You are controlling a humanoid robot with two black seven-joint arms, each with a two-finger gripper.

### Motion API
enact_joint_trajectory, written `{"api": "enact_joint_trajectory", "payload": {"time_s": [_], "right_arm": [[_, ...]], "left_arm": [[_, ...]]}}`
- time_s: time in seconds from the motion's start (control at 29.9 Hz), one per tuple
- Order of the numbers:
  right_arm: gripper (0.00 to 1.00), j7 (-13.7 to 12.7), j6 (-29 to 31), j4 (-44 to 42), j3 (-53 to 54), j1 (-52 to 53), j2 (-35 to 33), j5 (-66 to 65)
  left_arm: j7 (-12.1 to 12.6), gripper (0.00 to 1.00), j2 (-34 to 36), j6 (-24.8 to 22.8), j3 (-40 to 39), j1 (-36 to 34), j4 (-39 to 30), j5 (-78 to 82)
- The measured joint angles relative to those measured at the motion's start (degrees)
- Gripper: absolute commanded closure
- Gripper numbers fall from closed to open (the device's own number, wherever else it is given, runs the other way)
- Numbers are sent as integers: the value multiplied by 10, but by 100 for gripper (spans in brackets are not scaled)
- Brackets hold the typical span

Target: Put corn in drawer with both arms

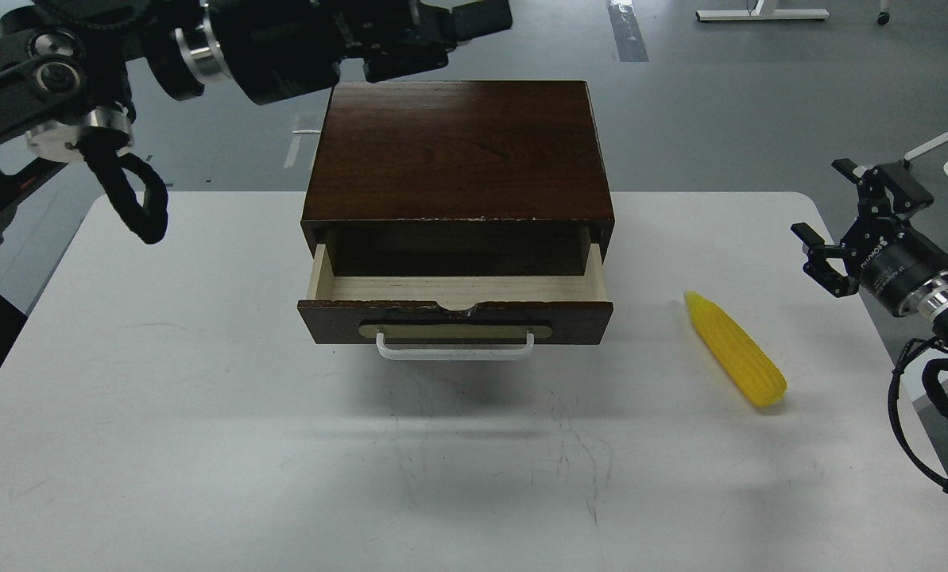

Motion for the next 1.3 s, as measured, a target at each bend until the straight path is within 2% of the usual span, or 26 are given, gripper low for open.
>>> {"api": "enact_joint_trajectory", "payload": {"time_s": [0.27,0.43,0.57,0.73,0.97,1.3], "right_arm": [[0,0,0,-9,13,0,-23,2],[0,0,0,-6,9,0,-42,3],[0,0,0,-2,-3,0,-49,-2],[0,0,0,9,-29,6,-56,-21],[0,0,0,85,-35,45,-118,-200],[0,0,0,182,-38,79,-159,-493]], "left_arm": [[0,2,7,0,0,115,127,-97],[0,2,0,0,-1,171,148,-116],[0,2,-17,0,-1,200,180,-121],[0,2,-63,0,-5,216,271,-139],[0,2,-95,0,-9,221,337,-158],[0,2,-111,0,-41,222,351,-174]]}}
